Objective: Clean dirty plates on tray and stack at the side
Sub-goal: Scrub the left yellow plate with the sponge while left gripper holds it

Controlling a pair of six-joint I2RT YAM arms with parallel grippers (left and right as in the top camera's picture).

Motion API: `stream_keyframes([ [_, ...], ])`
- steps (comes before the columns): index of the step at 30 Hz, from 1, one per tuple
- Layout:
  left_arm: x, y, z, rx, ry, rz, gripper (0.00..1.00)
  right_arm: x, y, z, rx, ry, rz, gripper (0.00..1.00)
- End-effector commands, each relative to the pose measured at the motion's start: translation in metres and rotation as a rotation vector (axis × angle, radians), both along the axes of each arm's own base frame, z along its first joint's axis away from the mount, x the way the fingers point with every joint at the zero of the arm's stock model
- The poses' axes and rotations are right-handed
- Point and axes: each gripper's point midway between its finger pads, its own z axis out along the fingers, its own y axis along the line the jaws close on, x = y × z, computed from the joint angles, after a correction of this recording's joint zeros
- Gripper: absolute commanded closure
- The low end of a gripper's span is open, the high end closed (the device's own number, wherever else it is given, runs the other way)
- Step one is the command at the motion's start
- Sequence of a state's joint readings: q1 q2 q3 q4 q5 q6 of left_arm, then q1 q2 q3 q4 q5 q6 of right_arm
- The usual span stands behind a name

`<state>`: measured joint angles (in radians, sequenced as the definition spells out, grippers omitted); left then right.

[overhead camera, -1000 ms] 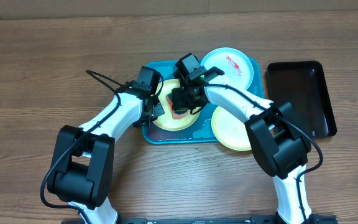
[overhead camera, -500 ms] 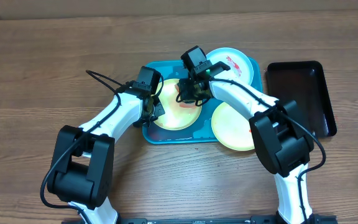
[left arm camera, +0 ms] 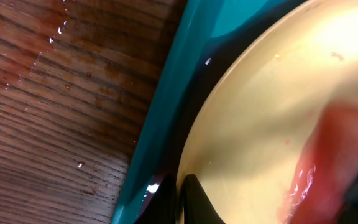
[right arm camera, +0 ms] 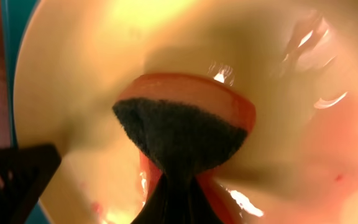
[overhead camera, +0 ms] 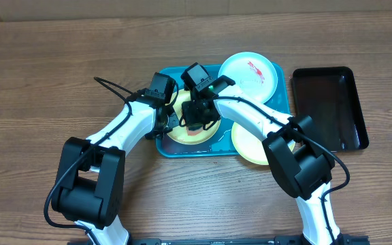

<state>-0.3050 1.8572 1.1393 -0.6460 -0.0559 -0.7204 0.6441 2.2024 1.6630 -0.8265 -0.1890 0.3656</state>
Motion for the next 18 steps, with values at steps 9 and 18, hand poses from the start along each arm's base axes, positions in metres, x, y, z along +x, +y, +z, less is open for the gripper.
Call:
stream_keyframes([
  [9, -0.005, 0.002, -0.009, 0.018, 0.027, -0.037, 0.96, 0.016, -0.067, -0.002, -0.194, 0.010, -0.147, 0.96],
  [18, -0.005, 0.003, -0.009, 0.019, 0.029, -0.038, 0.96, 0.063, -0.047, 0.007, -0.094, -0.171, -0.171, 0.96],
])
